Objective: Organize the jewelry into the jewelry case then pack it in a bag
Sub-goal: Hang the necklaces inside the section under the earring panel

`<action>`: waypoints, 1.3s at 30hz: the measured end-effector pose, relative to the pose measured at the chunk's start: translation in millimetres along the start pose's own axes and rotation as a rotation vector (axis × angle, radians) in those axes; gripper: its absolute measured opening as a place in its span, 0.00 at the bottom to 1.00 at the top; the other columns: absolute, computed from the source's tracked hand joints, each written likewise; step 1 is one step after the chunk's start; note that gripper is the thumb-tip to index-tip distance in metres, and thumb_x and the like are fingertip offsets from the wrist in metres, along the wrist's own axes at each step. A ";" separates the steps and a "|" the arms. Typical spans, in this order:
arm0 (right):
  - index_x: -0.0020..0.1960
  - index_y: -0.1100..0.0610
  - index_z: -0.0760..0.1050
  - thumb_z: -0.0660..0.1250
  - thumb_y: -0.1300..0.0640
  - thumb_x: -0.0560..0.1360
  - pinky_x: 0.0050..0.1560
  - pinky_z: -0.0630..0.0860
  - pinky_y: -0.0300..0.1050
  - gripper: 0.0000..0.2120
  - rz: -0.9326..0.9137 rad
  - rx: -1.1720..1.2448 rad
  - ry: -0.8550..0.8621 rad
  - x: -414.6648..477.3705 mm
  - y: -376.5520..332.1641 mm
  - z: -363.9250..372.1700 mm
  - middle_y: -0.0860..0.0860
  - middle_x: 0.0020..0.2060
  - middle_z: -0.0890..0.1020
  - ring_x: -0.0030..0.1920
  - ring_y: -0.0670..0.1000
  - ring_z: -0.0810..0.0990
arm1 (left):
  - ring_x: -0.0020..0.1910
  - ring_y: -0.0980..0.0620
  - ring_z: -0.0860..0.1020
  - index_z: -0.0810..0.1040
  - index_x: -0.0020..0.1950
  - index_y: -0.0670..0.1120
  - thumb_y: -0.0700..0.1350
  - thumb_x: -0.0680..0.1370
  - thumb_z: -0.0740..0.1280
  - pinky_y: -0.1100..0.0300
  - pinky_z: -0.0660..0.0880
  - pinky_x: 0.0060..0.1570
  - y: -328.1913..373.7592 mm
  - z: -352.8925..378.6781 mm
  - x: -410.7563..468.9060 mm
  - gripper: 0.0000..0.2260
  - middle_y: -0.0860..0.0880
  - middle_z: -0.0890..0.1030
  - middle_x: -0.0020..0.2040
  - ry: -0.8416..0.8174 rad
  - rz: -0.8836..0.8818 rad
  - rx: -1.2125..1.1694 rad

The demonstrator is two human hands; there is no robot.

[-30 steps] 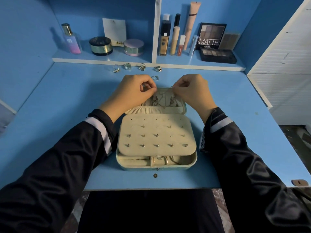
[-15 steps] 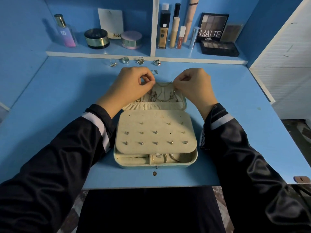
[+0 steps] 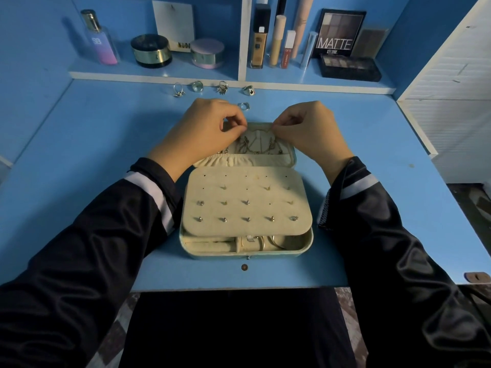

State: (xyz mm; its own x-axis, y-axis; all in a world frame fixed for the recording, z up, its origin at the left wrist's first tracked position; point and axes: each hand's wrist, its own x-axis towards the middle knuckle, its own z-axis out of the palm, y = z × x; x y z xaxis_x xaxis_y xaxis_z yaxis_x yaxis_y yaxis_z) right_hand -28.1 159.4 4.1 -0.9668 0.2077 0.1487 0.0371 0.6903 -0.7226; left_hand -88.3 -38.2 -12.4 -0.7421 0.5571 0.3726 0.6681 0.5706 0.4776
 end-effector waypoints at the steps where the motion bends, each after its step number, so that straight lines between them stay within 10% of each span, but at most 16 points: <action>1: 0.40 0.58 0.83 0.70 0.63 0.70 0.32 0.69 0.28 0.04 -0.005 -0.001 -0.017 -0.4 0.8 -1.1 0.48 0.32 0.80 0.32 0.42 0.74 | 0.35 0.69 0.73 0.85 0.49 0.47 0.43 0.76 0.71 0.76 0.64 0.37 -0.7 -0.8 -0.4 0.04 0.53 0.81 0.43 -0.008 0.000 0.009; 9: 0.43 0.56 0.83 0.71 0.62 0.71 0.36 0.72 0.30 0.03 -0.070 0.007 -0.107 -1.0 5.1 -7.0 0.51 0.36 0.83 0.33 0.42 0.76 | 0.36 0.58 0.71 0.84 0.49 0.47 0.44 0.77 0.71 0.60 0.68 0.42 0.6 -6.0 -4.8 0.03 0.52 0.79 0.43 -0.052 0.035 0.057; 27: 0.45 0.57 0.83 0.72 0.62 0.73 0.39 0.74 0.36 0.02 -0.107 0.244 -0.228 -4.5 -3.3 -10.7 0.51 0.33 0.82 0.32 0.43 0.76 | 0.32 0.57 0.70 0.84 0.48 0.51 0.45 0.75 0.73 0.69 0.67 0.37 15.0 -4.5 -9.9 0.03 0.67 0.76 0.31 -0.066 -0.055 -0.193; 39: 0.48 0.58 0.84 0.72 0.65 0.72 0.42 0.74 0.32 0.06 -0.205 0.183 -0.263 -4.5 -0.1 -10.0 0.48 0.36 0.83 0.35 0.40 0.79 | 0.41 0.61 0.80 0.84 0.52 0.51 0.40 0.74 0.74 0.72 0.73 0.42 14.6 -12.2 -12.2 0.09 0.60 0.83 0.46 -0.130 -0.051 -0.259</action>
State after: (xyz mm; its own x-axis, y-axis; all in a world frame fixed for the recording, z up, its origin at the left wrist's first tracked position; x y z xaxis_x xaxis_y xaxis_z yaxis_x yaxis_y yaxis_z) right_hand -21.2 165.3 10.2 -0.9823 -0.1234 0.1410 -0.1862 0.5592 -0.8078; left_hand -70.2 -44.0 -0.2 -0.7505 0.6134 0.2460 0.5815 0.4362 0.6867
